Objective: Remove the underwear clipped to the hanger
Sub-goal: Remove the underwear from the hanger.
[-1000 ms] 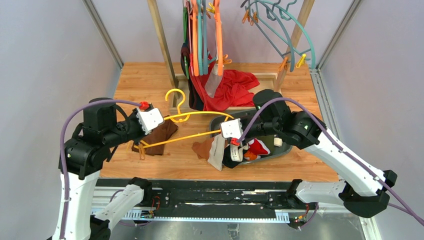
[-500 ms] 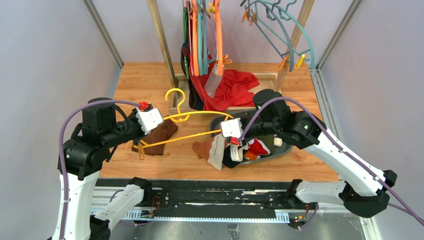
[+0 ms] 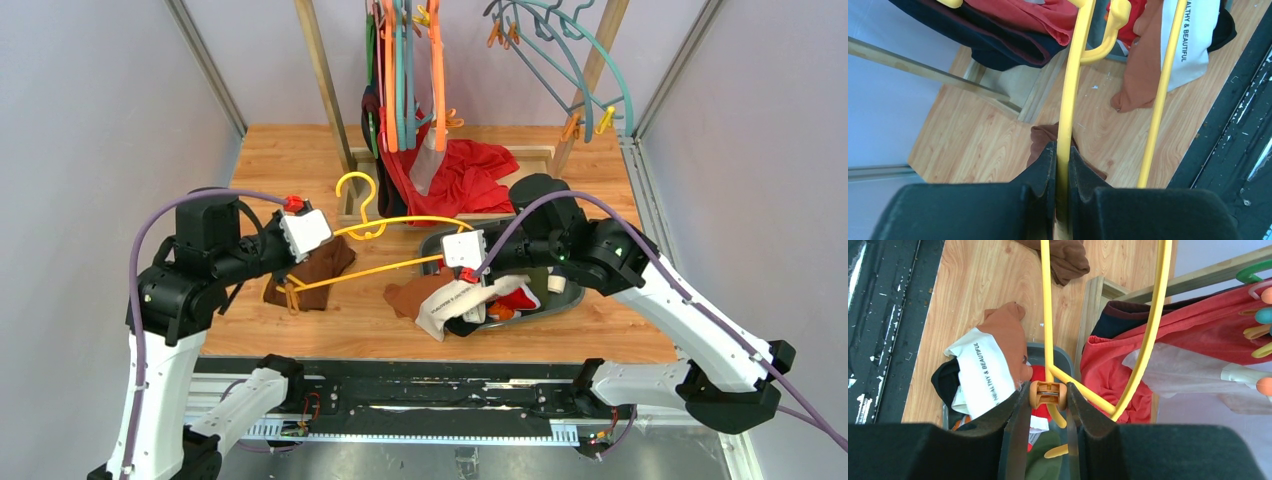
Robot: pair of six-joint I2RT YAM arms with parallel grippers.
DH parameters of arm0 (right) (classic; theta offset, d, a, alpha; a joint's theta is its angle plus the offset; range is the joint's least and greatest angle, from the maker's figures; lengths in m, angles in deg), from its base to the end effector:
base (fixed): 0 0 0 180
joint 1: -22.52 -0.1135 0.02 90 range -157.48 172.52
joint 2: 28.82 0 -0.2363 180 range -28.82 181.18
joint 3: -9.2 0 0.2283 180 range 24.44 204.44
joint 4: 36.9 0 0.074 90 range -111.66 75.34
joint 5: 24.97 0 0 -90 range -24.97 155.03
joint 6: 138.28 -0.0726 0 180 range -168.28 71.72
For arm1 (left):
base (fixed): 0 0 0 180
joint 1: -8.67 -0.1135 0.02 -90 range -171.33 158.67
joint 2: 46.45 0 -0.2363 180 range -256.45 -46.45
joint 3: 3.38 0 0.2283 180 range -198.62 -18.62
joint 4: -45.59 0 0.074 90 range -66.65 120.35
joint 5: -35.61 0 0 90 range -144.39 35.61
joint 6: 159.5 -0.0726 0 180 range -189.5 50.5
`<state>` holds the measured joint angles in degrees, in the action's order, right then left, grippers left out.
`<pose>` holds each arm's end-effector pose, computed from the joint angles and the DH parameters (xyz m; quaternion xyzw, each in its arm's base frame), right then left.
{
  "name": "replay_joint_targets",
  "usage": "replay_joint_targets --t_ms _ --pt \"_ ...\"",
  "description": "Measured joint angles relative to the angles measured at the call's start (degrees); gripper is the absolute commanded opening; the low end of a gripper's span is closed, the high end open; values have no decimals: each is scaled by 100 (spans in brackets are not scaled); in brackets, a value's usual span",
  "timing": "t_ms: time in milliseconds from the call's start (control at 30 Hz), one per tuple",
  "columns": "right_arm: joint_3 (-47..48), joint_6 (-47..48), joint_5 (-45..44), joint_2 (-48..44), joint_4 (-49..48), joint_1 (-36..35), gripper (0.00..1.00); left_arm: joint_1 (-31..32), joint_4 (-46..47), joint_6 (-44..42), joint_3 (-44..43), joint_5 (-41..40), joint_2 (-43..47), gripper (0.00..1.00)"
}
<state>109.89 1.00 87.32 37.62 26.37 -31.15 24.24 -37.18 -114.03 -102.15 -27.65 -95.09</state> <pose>0.1186 0.2078 0.3901 -0.7225 0.4499 0.1855 0.4911 0.1137 -0.0656 0.3912 0.5235 0.6832 -0.0797 0.5028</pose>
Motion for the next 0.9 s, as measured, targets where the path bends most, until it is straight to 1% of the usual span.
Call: replay_joint_targets --t_ms 200,300,367,467,533,567,600,733,900 --pt "-22 4 -197 0 4 0 2 0 28 2 -2 -4 11 0" --pt "-72 7 -236 0 -4 2 7 0 26 0 -11 -4 59 0" --pt "-94 7 -238 0 -17 0 16 0 20 0 -24 -4 87 0" --pt "-98 4 -234 0 -20 2 34 0 17 0 -31 -4 94 0" --pt "-98 0 -227 0 -20 0 53 0 17 -2 -31 -7 90 0" --pt "-98 -7 -219 -2 -15 0 60 0 17 -4 -31 -9 90 0" --pt "-98 -31 -216 -2 -15 2 65 0 22 -4 -26 -11 92 0" --pt "-98 -146 -199 -22 20 2 68 0 138 -7 105 -96 105 0" --pt "-85 -293 42 -48 22 61 69 0 280 -81 393 -125 105 0"
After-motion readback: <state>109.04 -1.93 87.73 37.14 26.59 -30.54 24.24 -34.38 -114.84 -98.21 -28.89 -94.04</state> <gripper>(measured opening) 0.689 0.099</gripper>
